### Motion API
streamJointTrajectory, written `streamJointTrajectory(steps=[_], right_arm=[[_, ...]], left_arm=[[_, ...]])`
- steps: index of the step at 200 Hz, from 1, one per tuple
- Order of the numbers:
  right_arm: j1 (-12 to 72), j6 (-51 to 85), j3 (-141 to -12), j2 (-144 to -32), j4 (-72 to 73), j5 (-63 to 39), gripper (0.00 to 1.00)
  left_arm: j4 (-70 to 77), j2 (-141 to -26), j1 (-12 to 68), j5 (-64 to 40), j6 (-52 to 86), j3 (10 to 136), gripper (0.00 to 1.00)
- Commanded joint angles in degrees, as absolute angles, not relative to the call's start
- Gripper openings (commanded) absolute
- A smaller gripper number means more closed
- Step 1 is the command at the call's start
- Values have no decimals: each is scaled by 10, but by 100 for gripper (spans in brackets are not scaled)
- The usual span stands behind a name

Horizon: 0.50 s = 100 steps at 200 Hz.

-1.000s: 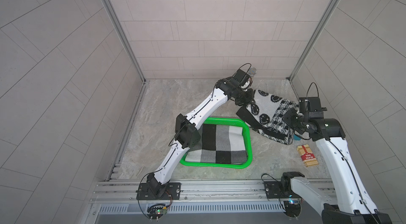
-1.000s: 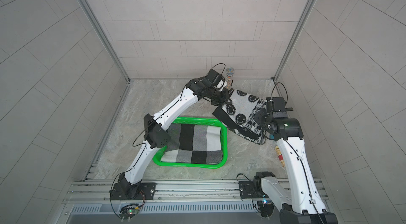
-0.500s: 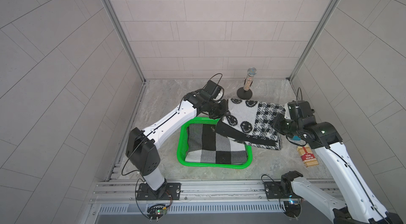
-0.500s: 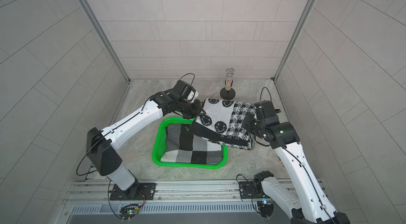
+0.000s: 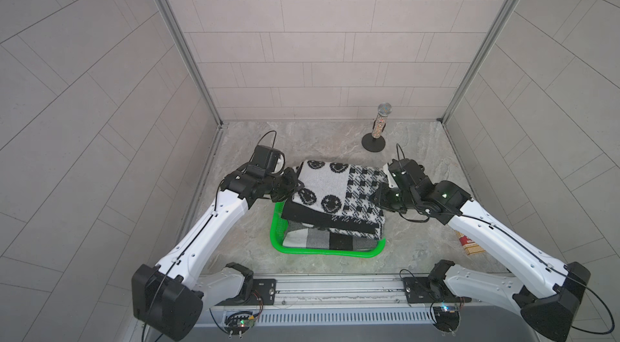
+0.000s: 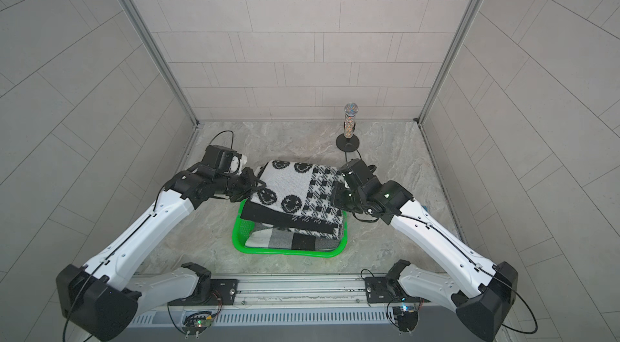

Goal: Put the folded scarf in the basket
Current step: Place the scarf in the basket.

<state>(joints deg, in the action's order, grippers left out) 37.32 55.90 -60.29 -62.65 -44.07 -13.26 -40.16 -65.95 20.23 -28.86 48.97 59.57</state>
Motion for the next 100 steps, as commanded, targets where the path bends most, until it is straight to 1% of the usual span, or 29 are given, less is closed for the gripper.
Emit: streamJointTrajectory(steps=[1, 100], right_arm=[[383, 572, -583, -636, -407, -129, 0], [384, 549, -532, -671, -388, -135, 0]], left_arm=[[-418, -647, 183, -281, 465, 572, 0], [-400, -618, 178, -264, 474, 482, 0]])
